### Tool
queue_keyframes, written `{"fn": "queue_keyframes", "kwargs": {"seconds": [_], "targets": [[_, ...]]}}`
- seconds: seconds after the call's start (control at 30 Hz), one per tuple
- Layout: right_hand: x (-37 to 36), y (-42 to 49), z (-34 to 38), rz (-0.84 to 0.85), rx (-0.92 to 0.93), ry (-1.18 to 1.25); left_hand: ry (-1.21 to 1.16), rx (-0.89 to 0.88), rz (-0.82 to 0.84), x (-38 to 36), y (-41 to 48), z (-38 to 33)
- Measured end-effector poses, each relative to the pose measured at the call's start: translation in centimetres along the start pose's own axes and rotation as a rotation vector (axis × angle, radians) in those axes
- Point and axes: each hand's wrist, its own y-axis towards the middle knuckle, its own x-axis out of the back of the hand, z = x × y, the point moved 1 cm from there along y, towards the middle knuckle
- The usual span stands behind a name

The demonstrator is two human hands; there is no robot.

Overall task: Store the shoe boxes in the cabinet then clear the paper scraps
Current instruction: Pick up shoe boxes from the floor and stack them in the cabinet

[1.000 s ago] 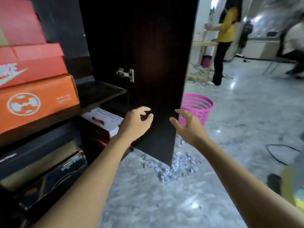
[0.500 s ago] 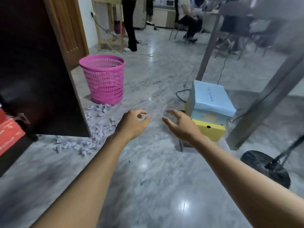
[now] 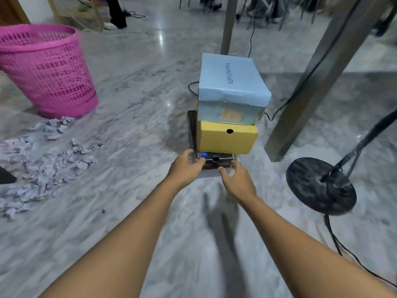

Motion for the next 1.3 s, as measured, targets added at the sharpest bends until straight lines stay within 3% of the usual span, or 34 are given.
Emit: {"fn": "queue_keyframes", "kwargs": {"seconds": [0.3, 0.67, 1.1, 1.3], "targets": [[-4.0, 5.7, -2.7, -0.072, -0.081, 0.35, -0.203, 0.136, -0.1, -5.3, 7.3, 3.1], [-4.5, 5.8, -2.2, -0.134, -0.095, 0.371, -0.379, 0.18, -0.094, -5.5, 8.9, 4.3], [-7.1, -4.2, -0.5, -0.014, -0.062, 0.403, -0.385, 0.228, -0.118, -1.3, -0.5, 9.3], [-9.3, -10.3, 0.7, 0.08, -0.01, 0.414, -0.416, 0.26, -0.215, 1.7, -7.5, 12.2]]}}
